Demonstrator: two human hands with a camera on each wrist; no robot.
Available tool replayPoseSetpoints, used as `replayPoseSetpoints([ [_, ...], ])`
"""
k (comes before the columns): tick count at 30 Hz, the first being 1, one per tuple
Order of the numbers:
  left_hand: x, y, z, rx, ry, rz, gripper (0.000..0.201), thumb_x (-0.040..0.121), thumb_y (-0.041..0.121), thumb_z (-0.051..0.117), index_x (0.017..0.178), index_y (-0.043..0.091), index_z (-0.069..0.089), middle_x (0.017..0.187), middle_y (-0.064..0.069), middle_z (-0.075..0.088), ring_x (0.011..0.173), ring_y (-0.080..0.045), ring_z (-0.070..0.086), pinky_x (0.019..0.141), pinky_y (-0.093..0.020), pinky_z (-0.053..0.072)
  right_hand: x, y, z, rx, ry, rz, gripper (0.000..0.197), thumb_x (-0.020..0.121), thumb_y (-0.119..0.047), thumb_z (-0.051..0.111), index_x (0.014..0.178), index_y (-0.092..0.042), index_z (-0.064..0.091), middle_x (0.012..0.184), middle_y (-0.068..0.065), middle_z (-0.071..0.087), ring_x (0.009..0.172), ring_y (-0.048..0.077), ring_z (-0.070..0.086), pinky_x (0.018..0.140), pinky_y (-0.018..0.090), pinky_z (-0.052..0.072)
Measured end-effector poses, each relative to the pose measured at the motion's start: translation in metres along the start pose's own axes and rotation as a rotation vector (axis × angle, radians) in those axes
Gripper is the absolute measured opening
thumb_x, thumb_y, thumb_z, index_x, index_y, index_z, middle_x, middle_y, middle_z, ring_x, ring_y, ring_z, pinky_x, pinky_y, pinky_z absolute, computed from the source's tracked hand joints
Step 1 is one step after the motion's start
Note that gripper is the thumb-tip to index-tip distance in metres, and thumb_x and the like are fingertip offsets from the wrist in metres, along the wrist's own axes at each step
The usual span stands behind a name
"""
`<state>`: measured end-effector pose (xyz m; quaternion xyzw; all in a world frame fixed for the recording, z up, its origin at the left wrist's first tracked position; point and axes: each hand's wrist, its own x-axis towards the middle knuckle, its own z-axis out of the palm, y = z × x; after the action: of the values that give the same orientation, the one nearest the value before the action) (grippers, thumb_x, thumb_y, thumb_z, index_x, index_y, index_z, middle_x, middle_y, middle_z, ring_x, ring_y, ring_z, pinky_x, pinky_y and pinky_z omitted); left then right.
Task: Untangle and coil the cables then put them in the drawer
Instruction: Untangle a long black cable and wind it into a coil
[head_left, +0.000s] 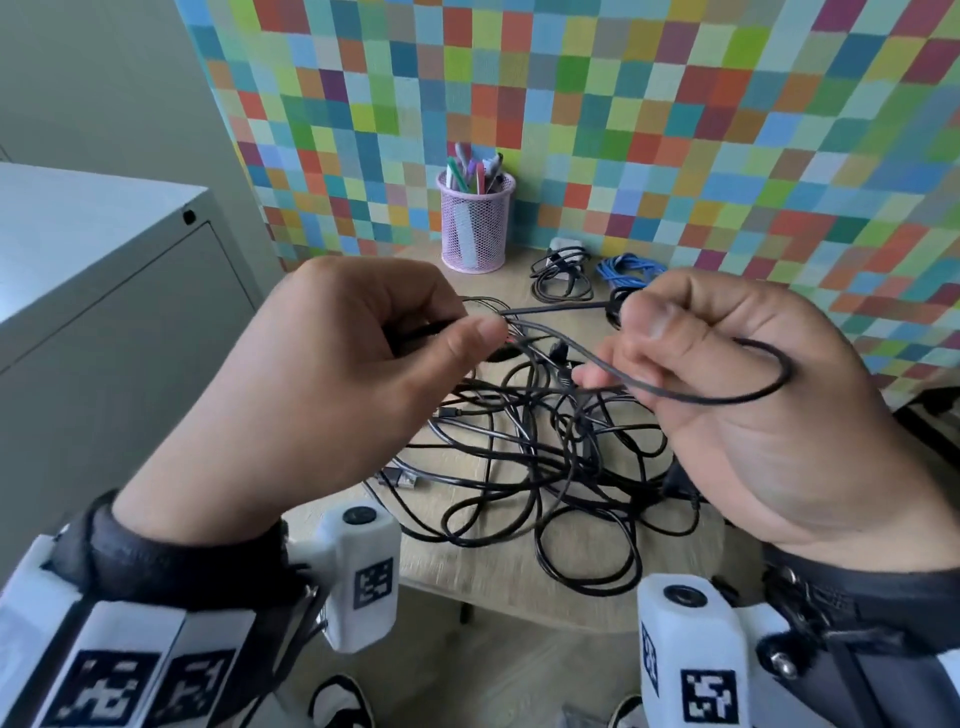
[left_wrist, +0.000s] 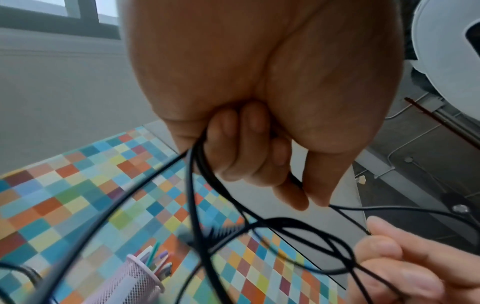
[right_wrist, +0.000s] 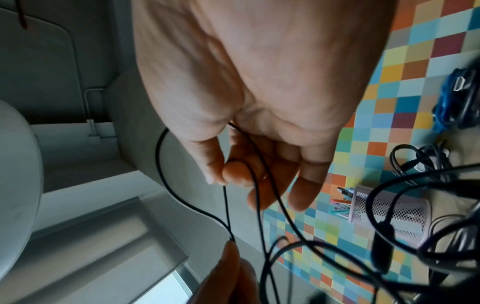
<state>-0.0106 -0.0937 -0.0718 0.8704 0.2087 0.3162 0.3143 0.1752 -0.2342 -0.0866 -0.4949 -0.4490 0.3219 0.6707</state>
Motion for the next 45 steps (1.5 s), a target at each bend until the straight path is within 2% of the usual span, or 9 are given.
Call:
replayPoseSetpoints([
  [5, 0.001, -0.006, 0.001, -0.183, -0.047, -0.013, 0.038, 0.092, 0.046, 0.067, 0.072, 0.014, 0.064, 0.05, 0.001, 0.048, 0.044, -0.01, 0.04, 0.045, -0.022, 0.035, 0.0, 0.001, -0.003, 0.241, 0.029, 0.049, 0.02, 0.093, -0.02, 0.059, 0.079, -0.007, 0.06, 0.073, 0.01, 0.062, 0.085, 0.029, 0.069, 0.074, 0.04, 0.06],
  [9, 0.002, -0.007, 0.01, -0.51, -0.067, 0.004, 0.02, 0.097, 0.031, 0.06, 0.085, 0.019, 0.071, 0.059, 0.005, 0.052, 0.051, -0.024, 0.05, 0.058, -0.052, 0.047, 0.001, 0.005, -0.007, 0.143, 0.055, 0.038, 0.016, 0.096, -0.018, 0.059, 0.084, -0.011, 0.067, 0.083, 0.014, 0.066, 0.09, 0.031, 0.07, 0.073, 0.04, 0.06],
  [16, 0.002, 0.004, 0.03, -0.758, -0.104, -0.042, 0.019, 0.103, 0.024, 0.057, 0.088, 0.019, 0.067, 0.065, -0.009, 0.06, 0.055, -0.03, 0.059, 0.06, -0.038, 0.052, 0.001, 0.016, -0.005, -0.358, 0.03, -0.034, 0.013, 0.098, -0.017, 0.068, 0.09, -0.014, 0.078, 0.078, 0.015, 0.071, 0.075, 0.042, 0.065, 0.068, 0.057, 0.057],
  [21, 0.001, 0.005, 0.036, -0.643, -0.176, -0.098, 0.024, 0.106, 0.026, 0.05, 0.088, 0.01, 0.055, 0.072, -0.009, 0.062, 0.041, -0.022, 0.051, 0.042, -0.022, 0.036, 0.003, 0.004, 0.001, 0.033, 0.107, 0.007, 0.014, 0.104, -0.017, 0.052, 0.094, -0.011, 0.058, 0.09, 0.017, 0.078, 0.075, 0.029, 0.074, 0.072, 0.04, 0.06],
  [28, 0.003, 0.003, 0.035, -0.709, -0.144, -0.119, 0.024, 0.099, 0.024, 0.055, 0.079, 0.013, 0.063, 0.066, -0.011, 0.054, 0.037, -0.019, 0.036, 0.041, -0.017, 0.026, 0.003, 0.004, 0.008, 0.269, 0.265, -0.072, 0.015, 0.11, -0.01, 0.042, 0.1, -0.011, 0.052, 0.104, 0.024, 0.075, 0.101, 0.038, 0.075, 0.082, 0.039, 0.06],
  [32, 0.006, -0.001, 0.031, -0.699, 0.065, -0.023, 0.02, 0.095, 0.03, 0.063, 0.079, 0.024, 0.073, 0.059, -0.008, 0.047, 0.049, -0.024, 0.038, 0.052, -0.03, 0.03, 0.002, 0.001, 0.004, 0.101, 0.306, -0.081, 0.014, 0.108, -0.013, 0.048, 0.096, -0.014, 0.056, 0.096, 0.014, 0.075, 0.076, 0.031, 0.076, 0.066, 0.04, 0.06],
  [35, 0.007, -0.003, 0.03, -0.737, 0.163, -0.016, 0.019, 0.094, 0.03, 0.063, 0.08, 0.023, 0.075, 0.059, -0.001, 0.044, 0.056, -0.02, 0.036, 0.058, -0.039, 0.026, 0.002, 0.002, 0.001, 0.004, 0.306, -0.101, 0.017, 0.105, -0.013, 0.055, 0.089, -0.015, 0.061, 0.078, 0.009, 0.062, 0.05, 0.024, 0.057, 0.055, 0.04, 0.054],
  [42, 0.008, -0.003, 0.026, -0.679, 0.234, -0.015, 0.02, 0.096, 0.031, 0.061, 0.083, 0.023, 0.074, 0.06, 0.001, 0.039, 0.056, -0.02, 0.032, 0.056, -0.031, 0.028, 0.001, -0.005, -0.002, 0.04, 0.223, -0.027, 0.011, 0.095, -0.019, 0.059, 0.085, -0.015, 0.061, 0.075, 0.009, 0.067, 0.046, 0.019, 0.049, 0.049, 0.034, 0.05],
  [45, 0.009, -0.003, 0.025, -0.583, 0.279, -0.02, 0.021, 0.096, 0.034, 0.062, 0.083, 0.024, 0.074, 0.059, -0.001, 0.037, 0.057, -0.028, 0.028, 0.054, -0.04, 0.024, 0.0, -0.006, -0.006, 0.006, 0.181, -0.018, 0.008, 0.091, -0.019, 0.061, 0.084, -0.016, 0.063, 0.06, 0.003, 0.057, 0.046, 0.017, 0.044, 0.047, 0.031, 0.042],
])
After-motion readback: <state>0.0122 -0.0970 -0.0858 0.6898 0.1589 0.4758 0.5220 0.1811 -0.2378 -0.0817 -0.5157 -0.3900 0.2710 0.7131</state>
